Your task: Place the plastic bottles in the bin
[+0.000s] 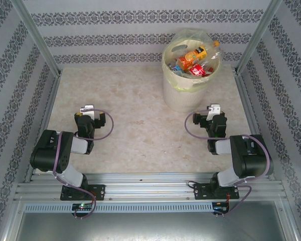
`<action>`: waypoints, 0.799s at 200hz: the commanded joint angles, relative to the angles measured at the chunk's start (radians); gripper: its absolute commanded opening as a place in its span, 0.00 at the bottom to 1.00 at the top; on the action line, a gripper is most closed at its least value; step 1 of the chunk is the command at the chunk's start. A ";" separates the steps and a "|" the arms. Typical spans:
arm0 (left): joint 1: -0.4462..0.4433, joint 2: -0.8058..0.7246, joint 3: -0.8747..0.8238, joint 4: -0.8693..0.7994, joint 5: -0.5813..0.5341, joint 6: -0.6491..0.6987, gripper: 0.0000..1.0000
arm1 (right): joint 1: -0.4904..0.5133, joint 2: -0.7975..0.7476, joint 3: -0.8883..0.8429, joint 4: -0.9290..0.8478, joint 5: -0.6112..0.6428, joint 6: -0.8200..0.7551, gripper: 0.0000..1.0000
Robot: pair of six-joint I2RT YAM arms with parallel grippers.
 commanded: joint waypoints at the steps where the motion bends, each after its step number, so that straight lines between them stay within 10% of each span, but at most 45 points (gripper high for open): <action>1: 0.014 -0.012 -0.010 0.035 0.155 0.034 1.00 | -0.005 -0.010 0.005 0.040 -0.128 -0.046 0.98; 27: 0.017 -0.011 0.014 -0.006 0.135 0.025 1.00 | -0.021 -0.005 0.075 -0.065 0.083 0.058 0.98; 160: 0.039 -0.012 0.051 -0.076 0.103 -0.013 1.00 | -0.017 -0.001 0.104 -0.110 0.018 0.022 0.98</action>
